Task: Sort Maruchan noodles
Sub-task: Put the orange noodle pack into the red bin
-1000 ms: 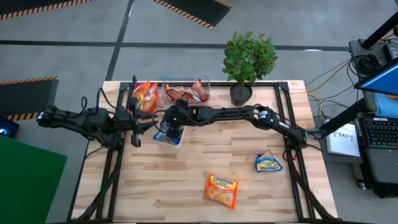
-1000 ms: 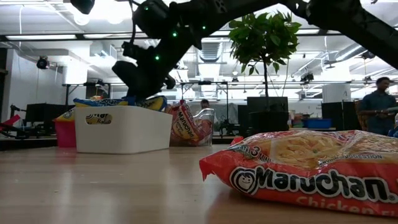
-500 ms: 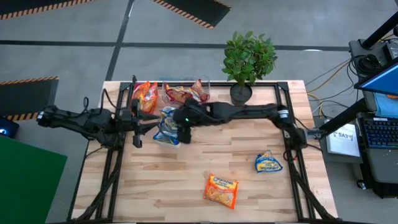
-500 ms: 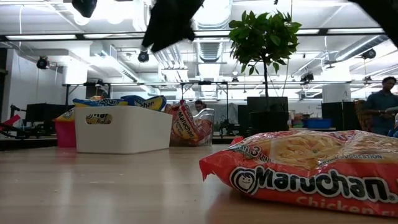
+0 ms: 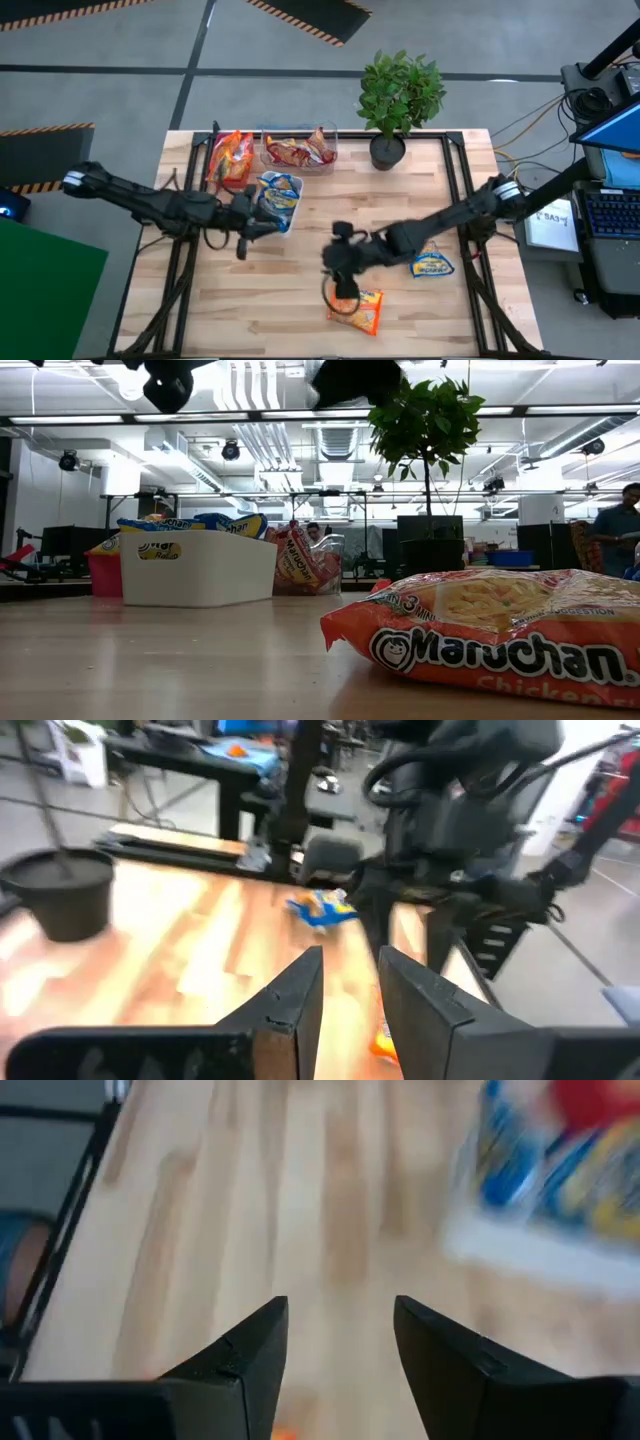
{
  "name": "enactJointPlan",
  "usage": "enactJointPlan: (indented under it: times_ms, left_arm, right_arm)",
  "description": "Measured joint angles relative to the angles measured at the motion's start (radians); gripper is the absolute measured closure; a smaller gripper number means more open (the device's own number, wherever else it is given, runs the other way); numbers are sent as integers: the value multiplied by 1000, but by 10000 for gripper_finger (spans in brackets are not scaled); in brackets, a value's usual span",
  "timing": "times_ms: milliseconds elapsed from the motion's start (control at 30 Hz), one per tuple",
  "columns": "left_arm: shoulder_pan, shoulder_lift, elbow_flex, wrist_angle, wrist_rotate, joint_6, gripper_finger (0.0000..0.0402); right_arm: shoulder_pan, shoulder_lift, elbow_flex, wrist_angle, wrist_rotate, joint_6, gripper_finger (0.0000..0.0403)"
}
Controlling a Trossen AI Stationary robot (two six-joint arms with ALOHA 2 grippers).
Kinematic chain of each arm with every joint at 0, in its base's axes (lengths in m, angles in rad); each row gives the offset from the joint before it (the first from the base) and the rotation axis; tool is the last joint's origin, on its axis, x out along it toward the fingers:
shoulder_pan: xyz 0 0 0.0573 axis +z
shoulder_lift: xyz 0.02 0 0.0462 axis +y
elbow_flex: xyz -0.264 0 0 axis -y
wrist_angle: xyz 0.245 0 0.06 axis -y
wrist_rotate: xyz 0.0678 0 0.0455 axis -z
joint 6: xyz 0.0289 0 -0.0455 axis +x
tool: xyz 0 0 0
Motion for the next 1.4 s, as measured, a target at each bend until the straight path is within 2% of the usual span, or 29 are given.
enactJointPlan:
  times_ms: [67,200,267,467,500,567,733,800,833,867,900,1033,1100,1200,1333,1400]
  left_arm:
    - [-22,42,0,23,1,-19,318]
    - [-65,108,20,40,1,-48,318]
    - [-85,135,43,46,1,-52,318]
    - [-136,202,133,51,0,-27,318]
    - [-146,209,142,47,0,-18,318]
    - [-158,230,163,50,-1,0,318]
    - [-169,273,183,49,-31,19,318]
    - [-168,292,184,41,-53,8,318]
    - [-168,301,187,39,-54,-2,318]
    - [-168,306,187,25,-54,-15,318]
    - [-169,309,189,7,-54,-30,318]
    - [-178,313,202,-43,-53,-61,318]
    - [-178,312,202,-44,-55,-63,318]
    - [-183,304,202,-41,-61,-66,318]
    - [-191,300,202,-39,-62,-70,318]
    - [-193,300,202,-32,-61,-71,318]
  right_arm:
    - [27,-14,-78,12,-20,65,235]
    - [66,-17,-191,42,-241,166,258]
    - [87,-3,-229,57,-314,216,275]
    - [115,35,-305,73,-327,302,344]
    - [115,44,-315,93,-307,309,355]
    - [115,49,-331,102,-187,326,376]
    - [60,37,-352,118,248,304,393]
    - [38,12,-335,99,324,280,393]
    - [30,-9,-322,84,316,267,394]
    - [22,-31,-311,71,271,245,394]
    - [16,-52,-300,73,177,225,394]
    - [14,-88,-304,143,-295,204,394]
    - [39,-75,-315,179,-423,227,394]
    - [88,-24,-327,210,-490,251,394]
    - [128,63,-348,199,-490,310,394]
    - [130,101,-349,201,-446,337,394]
